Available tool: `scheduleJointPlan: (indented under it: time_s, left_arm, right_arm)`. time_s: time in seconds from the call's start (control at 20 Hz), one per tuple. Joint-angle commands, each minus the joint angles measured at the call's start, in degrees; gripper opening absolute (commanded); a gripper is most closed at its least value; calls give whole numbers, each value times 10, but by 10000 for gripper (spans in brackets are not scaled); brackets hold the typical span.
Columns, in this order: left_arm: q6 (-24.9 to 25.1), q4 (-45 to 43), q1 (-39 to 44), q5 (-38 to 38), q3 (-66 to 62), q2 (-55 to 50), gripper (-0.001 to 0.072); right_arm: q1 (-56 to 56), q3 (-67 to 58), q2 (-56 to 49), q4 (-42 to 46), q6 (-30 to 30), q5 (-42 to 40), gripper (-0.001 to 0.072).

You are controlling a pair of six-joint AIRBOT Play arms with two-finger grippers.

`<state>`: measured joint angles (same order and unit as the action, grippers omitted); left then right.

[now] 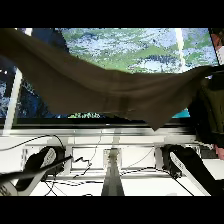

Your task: Fold the clothes and pants, and hang the long-sleeved shirts on hangers.

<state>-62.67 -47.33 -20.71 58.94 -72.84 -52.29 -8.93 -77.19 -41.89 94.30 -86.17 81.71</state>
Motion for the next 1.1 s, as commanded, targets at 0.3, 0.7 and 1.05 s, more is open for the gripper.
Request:
scheduleJointPlan:
  time_s: [0.3, 0.7, 1.05]
  left_arm:
    - [37, 97, 97, -158, 70, -284, 20]
    - [57, 140, 108, -283, 71, -299, 21]
    - [57, 110, 87, -242, 70, -295, 720]
  right_arm:
    - [0, 199, -229, 1, -2, -345, 10]
    - [19, 199, -307, 32, -11, -619, 9]
    - [127, 198, -308, 29, -75, -556, 386]
